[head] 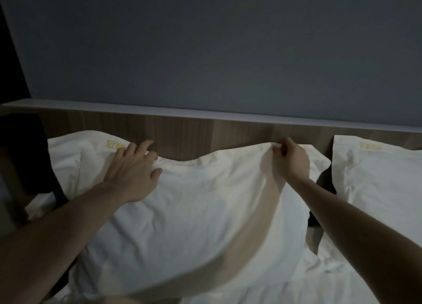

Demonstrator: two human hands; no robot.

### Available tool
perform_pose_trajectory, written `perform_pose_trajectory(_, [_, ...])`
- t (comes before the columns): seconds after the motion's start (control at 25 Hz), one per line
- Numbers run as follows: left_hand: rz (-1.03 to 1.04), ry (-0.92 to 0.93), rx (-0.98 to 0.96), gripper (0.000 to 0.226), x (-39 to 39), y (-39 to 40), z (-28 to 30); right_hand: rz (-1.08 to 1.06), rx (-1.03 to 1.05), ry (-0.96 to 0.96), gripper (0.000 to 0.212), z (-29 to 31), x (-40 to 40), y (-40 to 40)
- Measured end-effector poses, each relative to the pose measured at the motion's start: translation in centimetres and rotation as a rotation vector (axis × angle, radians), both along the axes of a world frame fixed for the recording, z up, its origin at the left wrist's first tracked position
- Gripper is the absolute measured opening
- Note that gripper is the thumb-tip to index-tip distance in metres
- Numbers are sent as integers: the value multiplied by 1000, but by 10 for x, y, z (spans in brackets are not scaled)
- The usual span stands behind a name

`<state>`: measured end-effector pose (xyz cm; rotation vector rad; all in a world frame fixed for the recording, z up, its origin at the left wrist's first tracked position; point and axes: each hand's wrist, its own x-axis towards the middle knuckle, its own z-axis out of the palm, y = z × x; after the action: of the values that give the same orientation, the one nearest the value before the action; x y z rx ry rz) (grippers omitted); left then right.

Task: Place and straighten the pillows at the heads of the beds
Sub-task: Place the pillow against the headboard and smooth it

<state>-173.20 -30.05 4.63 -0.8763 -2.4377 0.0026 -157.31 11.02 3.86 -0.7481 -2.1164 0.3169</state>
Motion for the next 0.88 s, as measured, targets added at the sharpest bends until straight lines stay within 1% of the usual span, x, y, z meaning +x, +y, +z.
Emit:
perform_pose_trajectory(0.08, [8, -2, -5, 43, -2, 0, -1, -14, -68, 38, 11, 1, -2, 4])
perform_pose_trajectory(0.2, [33, 6, -25, 43, -7, -2, -7, -31, -182, 120, 21, -2, -10, 4])
perform_pose_trajectory(0.36, [-19, 41, 49, 44, -11, -6, -7, -68, -269, 218, 13, -8, -18, -4])
perform_pose_trajectory(0.44, [-47, 18, 90, 44, -11, -1, -5, -97, -289, 232, 12, -8, -18, -7])
perform_pose_trajectory(0.52, [-61, -9, 145, 37, -9, 7, 0, -89, -340, 285, 12, -6, -18, -16])
perform_pose_trajectory(0.6, [-80, 16, 188, 26, -1, 15, 3, -16, -425, 390, 21, -10, -17, -35])
perform_pose_trajectory(0.64, [-102, 24, 192, 24, 4, 19, 3, 33, -418, 406, 25, -15, -17, -46])
perform_pose_trajectory(0.68, [-137, 31, 177, 22, 10, 23, 1, 93, -348, 379, 27, -22, -17, -55])
perform_pose_trajectory(0.72, [-169, 41, 161, 19, 15, 25, -2, 167, -234, 316, 26, -28, -17, -63])
perform_pose_trajectory(0.8, [-163, 30, 186, 11, 16, 27, -4, 334, -16, 146, 25, -33, -20, -76])
perform_pose_trajectory(0.88, [-74, -20, 243, 9, 9, 24, -1, 425, 105, -53, 31, -24, -26, -84])
